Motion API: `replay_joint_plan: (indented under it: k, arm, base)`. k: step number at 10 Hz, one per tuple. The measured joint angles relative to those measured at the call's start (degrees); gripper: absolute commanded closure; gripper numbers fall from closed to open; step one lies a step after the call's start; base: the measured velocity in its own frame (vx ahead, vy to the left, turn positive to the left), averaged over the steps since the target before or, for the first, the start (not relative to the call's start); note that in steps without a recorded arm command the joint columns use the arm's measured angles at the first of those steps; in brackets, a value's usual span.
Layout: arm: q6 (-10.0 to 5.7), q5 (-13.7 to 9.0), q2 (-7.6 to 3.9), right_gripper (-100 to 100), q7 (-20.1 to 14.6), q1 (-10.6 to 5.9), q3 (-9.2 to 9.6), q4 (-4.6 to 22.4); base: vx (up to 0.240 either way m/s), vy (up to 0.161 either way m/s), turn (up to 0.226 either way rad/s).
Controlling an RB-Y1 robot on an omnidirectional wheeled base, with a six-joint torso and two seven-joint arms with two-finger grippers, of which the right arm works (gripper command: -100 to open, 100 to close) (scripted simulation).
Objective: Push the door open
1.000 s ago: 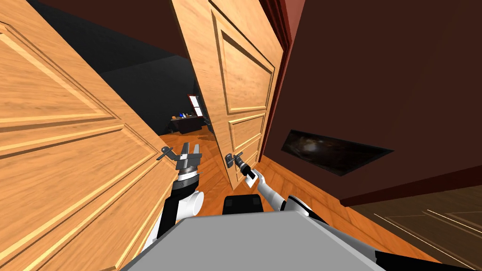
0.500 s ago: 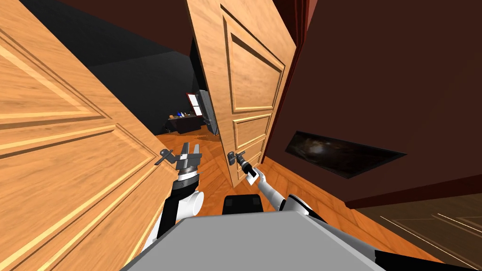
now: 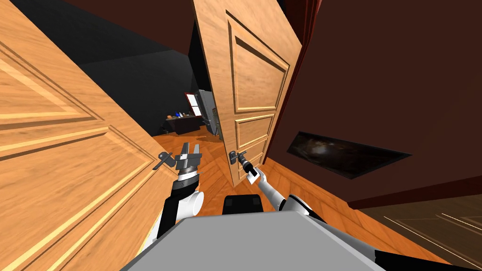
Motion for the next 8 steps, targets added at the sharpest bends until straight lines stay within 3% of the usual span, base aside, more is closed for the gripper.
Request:
replay_joint_plan:
  k: [3, 4, 5, 6, 8]
  arm:
    - [0.45, -0.1, -0.09, 100, 0.5, -0.1, -1.77, 0.1]
    - [0.29, -0.1, 0.48, 100, 1.0, -0.07, -2.57, 0.6]
    - [-0.86, -0.2, 1.07, 100, 1.4, -1.49, -3.53, 3.3]
    - [-0.48, -0.2, 0.67, 100, 1.4, -0.75, -3.68, 1.9]
    - [0.62, -0.3, 0.76, 100, 1.6, -0.89, -4.99, 1.7]
  base:
    - [0.063, 0.103, -0.043]
    - [0.067, 0.102, -0.044]
    - [0.052, 0.074, -0.007]
    - [0.07, 0.111, -0.062]
    - [0.09, 0.121, -0.058]
